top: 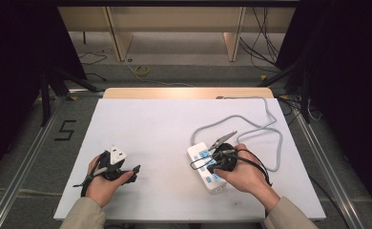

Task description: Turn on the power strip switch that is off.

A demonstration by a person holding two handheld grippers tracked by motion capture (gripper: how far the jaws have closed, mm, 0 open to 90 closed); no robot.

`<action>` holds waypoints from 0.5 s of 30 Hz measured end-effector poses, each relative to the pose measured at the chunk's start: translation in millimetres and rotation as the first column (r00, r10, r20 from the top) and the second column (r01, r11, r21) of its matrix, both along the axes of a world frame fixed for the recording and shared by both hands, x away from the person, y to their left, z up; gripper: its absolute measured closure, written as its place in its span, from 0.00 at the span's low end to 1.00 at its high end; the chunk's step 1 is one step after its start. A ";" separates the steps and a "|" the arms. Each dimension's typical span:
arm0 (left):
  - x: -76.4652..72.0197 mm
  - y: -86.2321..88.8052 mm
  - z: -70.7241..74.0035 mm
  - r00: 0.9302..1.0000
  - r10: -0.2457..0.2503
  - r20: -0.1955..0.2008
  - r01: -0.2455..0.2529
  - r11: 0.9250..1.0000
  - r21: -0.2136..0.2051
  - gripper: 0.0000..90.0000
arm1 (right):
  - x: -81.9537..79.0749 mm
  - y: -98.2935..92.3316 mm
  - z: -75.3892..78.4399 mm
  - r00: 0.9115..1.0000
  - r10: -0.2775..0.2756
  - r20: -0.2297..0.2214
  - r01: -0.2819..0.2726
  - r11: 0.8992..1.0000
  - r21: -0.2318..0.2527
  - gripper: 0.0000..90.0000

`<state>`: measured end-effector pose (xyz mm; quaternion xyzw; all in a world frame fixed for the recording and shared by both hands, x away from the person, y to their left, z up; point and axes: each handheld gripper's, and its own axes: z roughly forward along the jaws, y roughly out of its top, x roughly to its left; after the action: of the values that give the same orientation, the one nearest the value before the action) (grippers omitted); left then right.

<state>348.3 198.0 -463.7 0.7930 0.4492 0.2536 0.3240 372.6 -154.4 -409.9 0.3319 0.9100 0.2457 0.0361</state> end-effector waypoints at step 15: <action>-0.2 -0.4 0.4 1.000 0.001 0.000 -0.001 1.000 -0.002 0.24 | -0.1 3.0 -1.9 1.000 0.003 -0.011 -0.003 1.000 -0.012 1.00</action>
<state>348.1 197.6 -463.4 0.7926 0.4498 0.2533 0.3246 372.5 -151.4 -411.8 0.3318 0.9121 0.2386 0.0328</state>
